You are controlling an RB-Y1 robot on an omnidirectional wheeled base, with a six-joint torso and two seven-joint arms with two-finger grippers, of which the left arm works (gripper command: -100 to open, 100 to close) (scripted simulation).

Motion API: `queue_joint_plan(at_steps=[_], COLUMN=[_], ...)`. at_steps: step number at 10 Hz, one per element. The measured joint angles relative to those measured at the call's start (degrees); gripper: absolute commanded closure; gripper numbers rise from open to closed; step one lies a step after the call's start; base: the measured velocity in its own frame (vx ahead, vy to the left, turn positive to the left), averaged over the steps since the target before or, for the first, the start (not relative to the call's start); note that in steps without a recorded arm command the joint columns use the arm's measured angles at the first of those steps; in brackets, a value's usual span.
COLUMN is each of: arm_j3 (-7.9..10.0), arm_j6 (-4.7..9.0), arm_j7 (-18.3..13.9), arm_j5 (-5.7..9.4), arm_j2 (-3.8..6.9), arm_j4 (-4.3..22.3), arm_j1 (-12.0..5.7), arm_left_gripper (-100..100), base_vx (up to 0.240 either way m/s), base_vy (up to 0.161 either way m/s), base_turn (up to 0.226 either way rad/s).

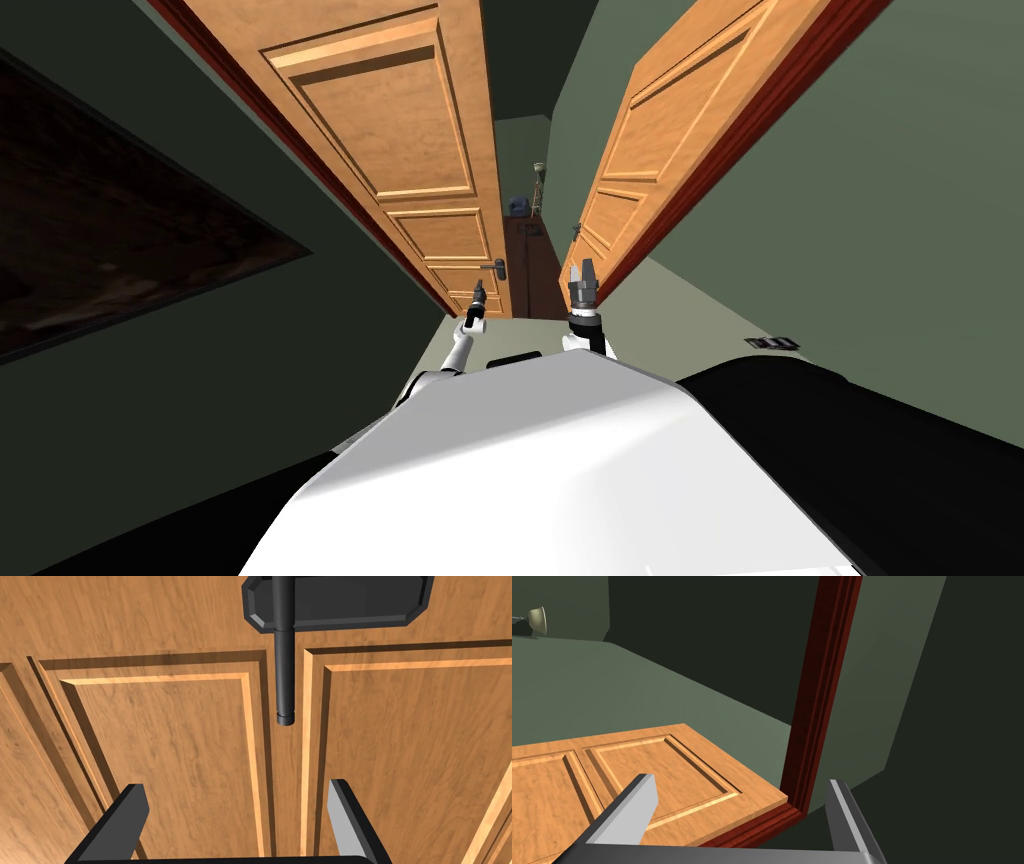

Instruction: Push the door open

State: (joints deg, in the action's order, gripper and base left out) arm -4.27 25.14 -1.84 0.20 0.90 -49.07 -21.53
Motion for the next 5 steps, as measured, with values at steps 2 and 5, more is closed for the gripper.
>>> queue_joint_plan(at_steps=[2, 5], arm_j3=[-0.11, -0.25], arm_j6=[-0.44, -0.18], arm_j7=[0.0, -0.1], arm_j5=[-0.26, -0.45], arm_j2=[-0.90, -1.54], arm_j4=[1.8, 4.1], arm_j1=[-1.29, -2.36], arm_left_gripper=[-100, -100], base_vx=[0.107, 0.059], base_vy=[0.023, 0.011], base_turn=[-0.009, -0.006])
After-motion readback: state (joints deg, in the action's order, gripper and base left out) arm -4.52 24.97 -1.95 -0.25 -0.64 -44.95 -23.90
